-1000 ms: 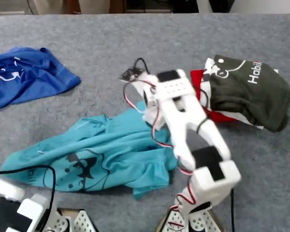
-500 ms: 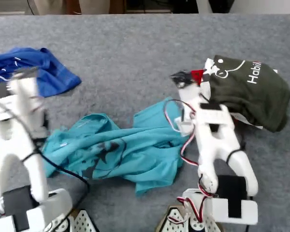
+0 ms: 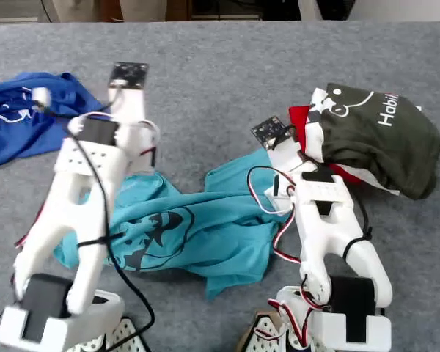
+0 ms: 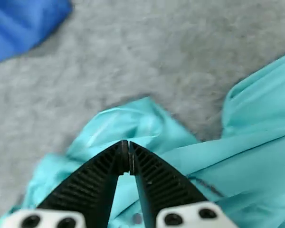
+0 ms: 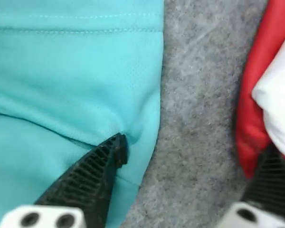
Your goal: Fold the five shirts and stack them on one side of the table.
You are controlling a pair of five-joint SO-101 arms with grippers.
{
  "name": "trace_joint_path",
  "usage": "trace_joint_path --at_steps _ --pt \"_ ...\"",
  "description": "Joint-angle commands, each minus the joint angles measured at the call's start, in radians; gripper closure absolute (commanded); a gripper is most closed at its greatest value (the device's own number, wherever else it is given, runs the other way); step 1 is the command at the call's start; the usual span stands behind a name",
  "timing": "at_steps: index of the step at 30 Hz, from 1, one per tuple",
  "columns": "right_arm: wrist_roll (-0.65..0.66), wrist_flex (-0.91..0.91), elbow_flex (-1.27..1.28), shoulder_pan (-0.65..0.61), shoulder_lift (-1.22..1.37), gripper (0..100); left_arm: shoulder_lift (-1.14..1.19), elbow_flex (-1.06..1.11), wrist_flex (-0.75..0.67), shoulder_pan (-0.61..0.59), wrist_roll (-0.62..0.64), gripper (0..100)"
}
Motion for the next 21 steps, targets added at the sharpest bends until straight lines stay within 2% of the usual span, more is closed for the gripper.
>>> trace_joint_path --at_steps 1,6,14,17,21 --pt "0.008 -0.017 0.002 -0.012 -0.033 61.7 0.119 -0.002 -0.068 0.061 0.055 98" --pt "0.009 -0.017 0.002 -0.012 -0.033 71.6 0.401 -0.114 -0.098 0.071 0.157 98" --pt "0.008 -0.017 0.002 -0.012 -0.033 92.4 0.768 -0.457 0.086 0.068 0.222 98" --pt "0.008 -0.017 0.002 -0.012 -0.033 93.5 0.829 -0.545 0.166 0.061 0.213 98" --pt "0.008 -0.017 0.002 -0.012 -0.033 94.0 0.835 -0.601 0.183 0.003 0.213 98"
